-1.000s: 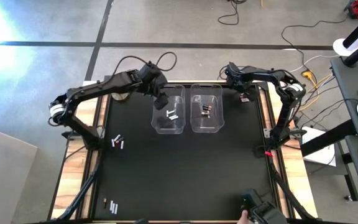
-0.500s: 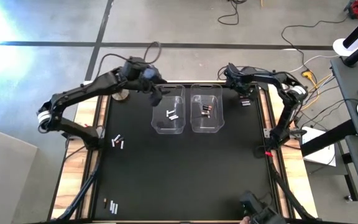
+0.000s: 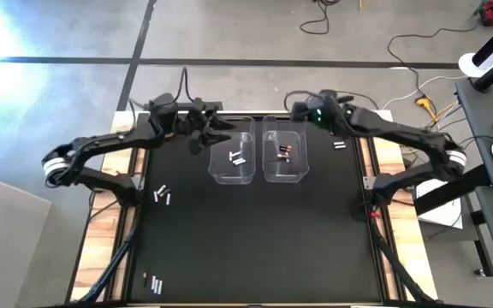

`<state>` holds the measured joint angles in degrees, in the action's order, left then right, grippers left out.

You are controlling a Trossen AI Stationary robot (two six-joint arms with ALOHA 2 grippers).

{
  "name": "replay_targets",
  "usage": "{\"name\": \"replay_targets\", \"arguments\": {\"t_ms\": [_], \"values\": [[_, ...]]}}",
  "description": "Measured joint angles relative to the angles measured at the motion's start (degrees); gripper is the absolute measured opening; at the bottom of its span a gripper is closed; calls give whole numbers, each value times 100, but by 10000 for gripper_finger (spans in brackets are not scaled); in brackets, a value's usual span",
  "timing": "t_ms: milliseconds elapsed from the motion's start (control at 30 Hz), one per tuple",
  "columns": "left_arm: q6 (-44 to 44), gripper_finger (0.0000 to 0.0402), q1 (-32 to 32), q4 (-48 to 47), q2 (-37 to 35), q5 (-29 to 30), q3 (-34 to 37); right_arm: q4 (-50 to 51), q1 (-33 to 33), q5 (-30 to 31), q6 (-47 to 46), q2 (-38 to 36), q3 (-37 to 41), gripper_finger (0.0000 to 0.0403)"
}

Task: Sort batteries
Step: Put the brown battery into the right transparent bin

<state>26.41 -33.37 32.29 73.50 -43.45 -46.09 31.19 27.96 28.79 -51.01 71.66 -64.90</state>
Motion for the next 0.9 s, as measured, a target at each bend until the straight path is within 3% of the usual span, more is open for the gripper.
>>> {"name": "replay_targets", "arguments": {"t_ms": [100,200,367,700,900], "values": [[774,236,46,1495,379,19,260,-635,-877,-90,594,-315,-23,40],[1372,236,49,2354,738,87,239,-1207,-1700,-182,1287,-467,-23,42],[1871,236,94,2433,1368,-202,-341,-1552,-2586,-198,1720,-474,-55,39],[1986,231,558,2737,2261,-510,-1452,-2118,-2876,10,1704,-391,-62,39],[1998,231,680,2663,2362,213,-1558,-2364,-2869,108,1761,-393,-62,39]]}}
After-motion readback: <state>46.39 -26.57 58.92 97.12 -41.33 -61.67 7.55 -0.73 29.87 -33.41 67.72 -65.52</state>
